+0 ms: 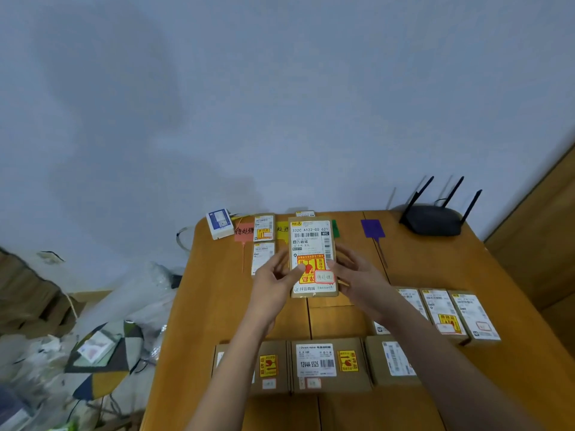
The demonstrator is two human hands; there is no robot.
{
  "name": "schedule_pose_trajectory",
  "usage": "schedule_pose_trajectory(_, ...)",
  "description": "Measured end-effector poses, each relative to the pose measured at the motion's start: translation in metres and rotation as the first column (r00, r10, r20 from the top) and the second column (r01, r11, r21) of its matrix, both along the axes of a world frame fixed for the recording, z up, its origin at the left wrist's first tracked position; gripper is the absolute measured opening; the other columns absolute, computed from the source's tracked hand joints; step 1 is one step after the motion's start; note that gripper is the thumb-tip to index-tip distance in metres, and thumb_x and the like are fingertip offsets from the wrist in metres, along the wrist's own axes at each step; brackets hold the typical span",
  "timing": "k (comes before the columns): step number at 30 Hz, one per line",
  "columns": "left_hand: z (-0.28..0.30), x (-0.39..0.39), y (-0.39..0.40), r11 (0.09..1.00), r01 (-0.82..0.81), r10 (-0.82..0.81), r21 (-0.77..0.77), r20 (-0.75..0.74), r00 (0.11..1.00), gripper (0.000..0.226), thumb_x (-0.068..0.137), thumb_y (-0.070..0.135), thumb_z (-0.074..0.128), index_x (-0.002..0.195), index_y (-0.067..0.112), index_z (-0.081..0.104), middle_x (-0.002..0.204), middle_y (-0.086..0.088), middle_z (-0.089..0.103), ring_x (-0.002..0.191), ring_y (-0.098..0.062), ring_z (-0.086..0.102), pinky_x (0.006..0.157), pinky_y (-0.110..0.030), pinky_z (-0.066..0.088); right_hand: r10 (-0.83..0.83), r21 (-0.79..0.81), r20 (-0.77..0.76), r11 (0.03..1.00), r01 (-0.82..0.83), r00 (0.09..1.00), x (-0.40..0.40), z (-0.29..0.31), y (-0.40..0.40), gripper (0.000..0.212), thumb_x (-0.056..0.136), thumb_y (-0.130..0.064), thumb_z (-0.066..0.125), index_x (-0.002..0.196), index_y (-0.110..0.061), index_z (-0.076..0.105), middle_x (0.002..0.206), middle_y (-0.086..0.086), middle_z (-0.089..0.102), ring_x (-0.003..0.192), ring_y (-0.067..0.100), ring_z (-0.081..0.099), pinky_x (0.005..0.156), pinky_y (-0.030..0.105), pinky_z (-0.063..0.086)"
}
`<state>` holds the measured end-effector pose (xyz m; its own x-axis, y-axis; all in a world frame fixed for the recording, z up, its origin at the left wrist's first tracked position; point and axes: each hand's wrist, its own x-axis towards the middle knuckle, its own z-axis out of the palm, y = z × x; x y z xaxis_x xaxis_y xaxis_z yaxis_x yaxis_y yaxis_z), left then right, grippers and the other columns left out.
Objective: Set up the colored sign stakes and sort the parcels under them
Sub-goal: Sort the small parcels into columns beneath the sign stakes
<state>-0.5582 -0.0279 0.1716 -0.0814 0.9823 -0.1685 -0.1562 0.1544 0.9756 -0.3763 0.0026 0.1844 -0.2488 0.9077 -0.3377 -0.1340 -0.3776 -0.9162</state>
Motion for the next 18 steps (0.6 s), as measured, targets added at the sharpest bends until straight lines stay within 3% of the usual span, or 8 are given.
schedule_pose_trajectory(4, -0.007, 0.008, 0.010, 0.999, 0.037, -0.038, -0.017, -0.028, 0.999, 0.054, 0.093, 0.013, 0.063, 0.144, 0.017, 0.046, 0.121, 0.002, 0.070, 0.103, -0.009, 0.070, 0.080, -0.023, 0.059, 0.002, -0.011, 0.012, 1.000, -0.002, 1.000, 0.005, -0.001, 0.002, 0.048, 0.096, -0.011, 0.059, 0.141, -0.024, 0.047, 0.124, 0.006, 0.067, 0.108, 0.024, 0.069, 0.085, 0.037, 0.058)
schedule_pose_trajectory(14, -0.010, 0.072, 0.031, 0.998, 0.054, -0.055, -0.042, -0.044, 0.997, 0.047, 0.095, 0.014, 0.061, 0.140, 0.021, 0.050, 0.121, 0.002, 0.069, 0.101, -0.015, 0.071, 0.087, -0.039, 0.059, 0.000, -0.042, 0.074, 0.999, 0.003, 0.997, 0.065, -0.009, 0.026, 0.046, 0.097, -0.019, 0.058, 0.140, -0.031, 0.045, 0.116, 0.005, 0.073, 0.108, 0.025, 0.069, 0.095, 0.044, 0.054)
schedule_pose_trajectory(18, -0.022, 0.126, 0.043, 0.996, 0.012, -0.014, -0.093, -0.022, 1.000, 0.047, 0.094, 0.011, 0.061, 0.139, 0.020, 0.048, 0.126, -0.001, 0.066, 0.100, -0.018, 0.072, 0.079, -0.035, 0.060, -0.023, -0.069, 0.087, 0.997, 0.029, 0.996, 0.123, -0.028, 0.042, 0.049, 0.097, -0.029, 0.058, 0.142, -0.035, 0.040, 0.116, 0.002, 0.073, 0.112, 0.024, 0.067, 0.102, 0.050, 0.048)
